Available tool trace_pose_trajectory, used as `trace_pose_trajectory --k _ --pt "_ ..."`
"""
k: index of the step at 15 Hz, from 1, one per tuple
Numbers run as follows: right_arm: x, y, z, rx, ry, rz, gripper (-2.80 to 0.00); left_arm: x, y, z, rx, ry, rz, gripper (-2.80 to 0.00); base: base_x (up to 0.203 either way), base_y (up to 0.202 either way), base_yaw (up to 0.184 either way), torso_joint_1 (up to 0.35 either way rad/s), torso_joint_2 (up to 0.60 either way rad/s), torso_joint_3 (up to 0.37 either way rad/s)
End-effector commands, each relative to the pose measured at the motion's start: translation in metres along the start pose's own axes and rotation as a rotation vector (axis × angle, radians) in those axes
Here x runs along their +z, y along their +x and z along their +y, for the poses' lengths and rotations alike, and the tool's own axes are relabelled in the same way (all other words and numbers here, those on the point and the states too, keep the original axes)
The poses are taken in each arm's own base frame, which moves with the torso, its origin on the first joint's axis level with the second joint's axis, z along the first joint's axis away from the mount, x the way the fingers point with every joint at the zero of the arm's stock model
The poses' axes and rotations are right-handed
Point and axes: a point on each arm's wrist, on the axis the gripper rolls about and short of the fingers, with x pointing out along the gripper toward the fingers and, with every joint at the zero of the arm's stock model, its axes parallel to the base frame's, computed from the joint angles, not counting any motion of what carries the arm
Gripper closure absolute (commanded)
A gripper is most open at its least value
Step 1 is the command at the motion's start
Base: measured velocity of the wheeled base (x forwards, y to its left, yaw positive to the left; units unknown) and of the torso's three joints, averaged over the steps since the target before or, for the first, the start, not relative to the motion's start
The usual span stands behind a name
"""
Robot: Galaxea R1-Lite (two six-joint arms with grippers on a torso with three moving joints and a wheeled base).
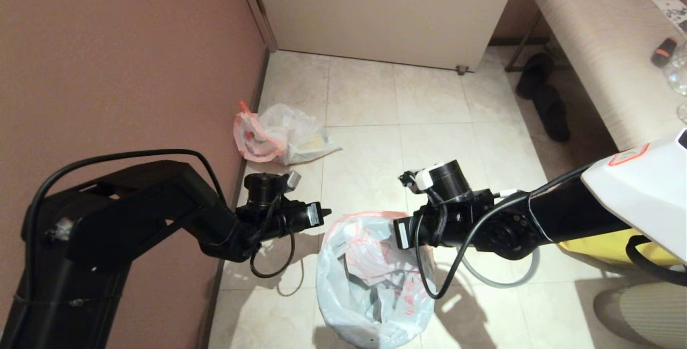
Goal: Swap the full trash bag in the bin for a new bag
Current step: Put the new garbage bag on the trash can
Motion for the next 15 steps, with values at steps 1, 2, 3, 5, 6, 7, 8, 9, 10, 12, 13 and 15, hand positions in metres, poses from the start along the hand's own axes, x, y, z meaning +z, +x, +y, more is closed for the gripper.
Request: trace_pose_trajectory --k 1,2,3,5,6,7,8,9,10,12,13,15 --pt "-0.019 -0.009 0.022 0.0 -0.044 0.099 0.0 0.001 0.001 0.002 -0.002 -0.002 -0.005 0.0 0.0 0.0 0.0 0.0 0.0 0.0" --pt "-0.031 -0.007 0.025 -0.004 -0.06 0.144 0.0 0.003 0.002 0.003 -0.002 -0.002 -0.012 0.0 0.0 0.0 0.0 0.0 0.0 0.0" --pt "-0.042 -0.003 0.028 -0.008 -0.075 0.183 0.0 0.003 0.003 0.003 -0.004 -0.002 -0.014 0.0 0.0 0.0 0.0 0.0 0.0 0.0" --pt "-0.051 0.007 0.028 -0.016 -0.082 0.213 0.0 0.004 0.002 0.005 -0.012 -0.014 -0.012 0.0 0.0 0.0 0.0 0.0 0.0 0.0" --pt "-0.055 0.014 0.027 -0.02 -0.087 0.227 -2.8 0.007 -0.001 0.007 -0.036 -0.036 -0.012 0.0 0.0 0.0 0.0 0.0 0.0 0.0" --pt "-0.057 0.021 0.027 -0.021 -0.1 0.235 -2.8 0.011 -0.005 0.009 -0.077 -0.059 -0.02 0.0 0.0 0.0 0.0 0.0 0.0 0.0" --pt "-0.062 0.028 0.027 -0.023 -0.142 0.25 -2.8 0.015 -0.013 0.013 -0.133 -0.079 -0.033 0.0 0.0 0.0 0.0 0.0 0.0 0.0" --pt "-0.067 0.035 0.025 -0.035 -0.194 0.266 -2.8 0.017 -0.02 0.016 -0.196 -0.087 -0.047 0.0 0.0 0.0 0.0 0.0 0.0 0.0" --pt "-0.072 0.043 0.024 -0.048 -0.242 0.282 -2.8 0.018 -0.026 0.019 -0.26 -0.086 -0.061 0.0 0.0 0.0 0.0 0.0 0.0 0.0" --pt "-0.077 0.062 0.023 -0.055 -0.291 0.273 -2.8 0.017 -0.036 0.025 -0.358 -0.069 -0.092 0.0 0.0 0.0 0.0 0.0 0.0 0.0" --pt "-0.081 0.073 0.023 -0.055 -0.313 0.268 -2.8 0.014 -0.036 0.028 -0.371 -0.064 -0.1 0.0 0.0 0.0 0.0 0.0 0.0 0.0" --pt "-0.086 0.089 0.021 -0.055 -0.375 0.266 -2.8 0.016 -0.041 0.033 -0.367 -0.063 -0.111 0.0 0.0 0.0 0.0 0.0 0.0 0.0"
